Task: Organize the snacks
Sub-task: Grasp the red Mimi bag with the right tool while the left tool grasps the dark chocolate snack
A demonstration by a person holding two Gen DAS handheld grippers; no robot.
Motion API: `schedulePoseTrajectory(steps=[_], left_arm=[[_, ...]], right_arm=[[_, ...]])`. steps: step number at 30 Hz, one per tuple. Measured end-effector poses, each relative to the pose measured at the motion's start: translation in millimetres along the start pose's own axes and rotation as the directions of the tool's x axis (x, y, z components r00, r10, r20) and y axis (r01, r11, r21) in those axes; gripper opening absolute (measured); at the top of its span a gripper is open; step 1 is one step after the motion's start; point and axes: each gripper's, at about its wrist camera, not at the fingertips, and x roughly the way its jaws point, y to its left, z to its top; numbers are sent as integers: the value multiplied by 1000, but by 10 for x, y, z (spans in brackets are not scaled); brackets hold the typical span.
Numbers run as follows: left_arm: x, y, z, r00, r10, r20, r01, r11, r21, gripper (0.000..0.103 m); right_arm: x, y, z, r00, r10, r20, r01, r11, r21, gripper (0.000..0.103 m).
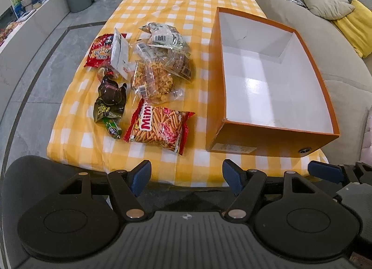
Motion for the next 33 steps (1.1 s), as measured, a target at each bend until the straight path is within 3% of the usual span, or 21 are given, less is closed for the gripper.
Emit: schedulePoseTrajectory(steps=[5,10,14,22,27,29,31,33], left_arm=[[-26,73,22,1000,-22,20,22,1000,-2,82],[-111,211,84,997,-57,61,56,998,22,82],[-110,443,142,994,-67,80,69,997,-25,82],[60,1017,216,994,-29,104,44,989,-143,82],[233,1377,216,994,9,106,16,972,-235,82],[308,1471,221,994,11,110,16,969,-245,82],[382,1548,220,995,-10,101,35,966,-256,82],[478,1637,219,995,-63,76,82,958,-276,82]], right_arm=[[-42,89,10,999,37,35,-36,999,-31,99],[-147,222,9,990,57,126,-47,996,-79,99],[-191,329,29,979,79,190,-61,993,-100,96],[-54,527,61,974,118,194,-96,988,-122,81],[83,696,63,956,159,245,-134,984,-116,75],[149,806,66,952,166,257,-118,974,-193,72],[217,949,61,946,182,267,-85,938,-337,64],[294,1031,89,947,195,255,-63,893,-446,62]])
